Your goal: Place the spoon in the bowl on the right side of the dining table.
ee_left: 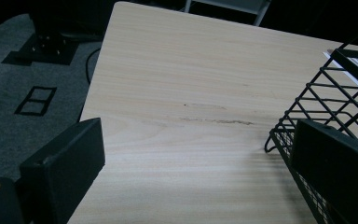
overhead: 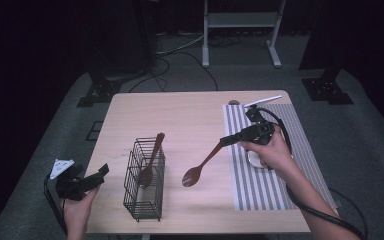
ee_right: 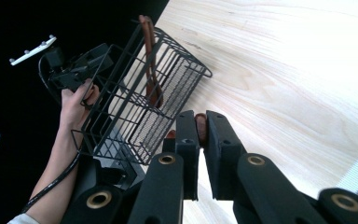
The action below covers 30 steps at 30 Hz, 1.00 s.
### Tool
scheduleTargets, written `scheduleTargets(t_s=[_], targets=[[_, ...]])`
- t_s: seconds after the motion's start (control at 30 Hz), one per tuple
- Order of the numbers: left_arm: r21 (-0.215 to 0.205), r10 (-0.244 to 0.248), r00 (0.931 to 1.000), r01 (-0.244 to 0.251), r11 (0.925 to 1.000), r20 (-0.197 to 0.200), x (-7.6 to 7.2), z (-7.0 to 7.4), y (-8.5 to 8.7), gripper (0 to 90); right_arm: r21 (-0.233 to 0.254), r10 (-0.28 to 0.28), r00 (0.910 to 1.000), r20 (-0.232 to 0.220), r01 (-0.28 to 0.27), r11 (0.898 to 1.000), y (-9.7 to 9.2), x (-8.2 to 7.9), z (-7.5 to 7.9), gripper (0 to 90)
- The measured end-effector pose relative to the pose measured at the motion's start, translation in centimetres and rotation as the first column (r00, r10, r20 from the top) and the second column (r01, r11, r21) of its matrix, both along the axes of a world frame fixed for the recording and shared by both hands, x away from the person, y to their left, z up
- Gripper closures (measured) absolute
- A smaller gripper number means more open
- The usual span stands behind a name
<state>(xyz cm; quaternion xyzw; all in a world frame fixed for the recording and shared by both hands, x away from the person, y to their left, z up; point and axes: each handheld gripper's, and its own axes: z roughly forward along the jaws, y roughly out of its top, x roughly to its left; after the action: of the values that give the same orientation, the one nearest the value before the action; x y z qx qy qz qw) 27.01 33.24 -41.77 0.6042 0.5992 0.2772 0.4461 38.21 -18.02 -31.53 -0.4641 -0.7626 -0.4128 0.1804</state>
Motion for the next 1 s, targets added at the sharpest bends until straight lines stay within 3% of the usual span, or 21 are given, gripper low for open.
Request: scheduleTargets(t_s=[0.43, 1.0], targets=[[0.001, 0.000, 1.0000, 0.000, 1.0000, -0.002, 0.0, -0.1, 0.0, 2.4, 0.003, -0.062, 0.9979, -0.016, 0.062, 0.998, -2.7, 0.3, -1.2, 83.5], [0.004, 0.001, 1.0000, -0.001, 1.0000, -0.003, 0.1, -0.1, -0.1, 2.5, 0.011, -0.142, 0.9889, -0.044, 0.143, 0.990, -5.7, 0.7, -3.2, 83.5]])
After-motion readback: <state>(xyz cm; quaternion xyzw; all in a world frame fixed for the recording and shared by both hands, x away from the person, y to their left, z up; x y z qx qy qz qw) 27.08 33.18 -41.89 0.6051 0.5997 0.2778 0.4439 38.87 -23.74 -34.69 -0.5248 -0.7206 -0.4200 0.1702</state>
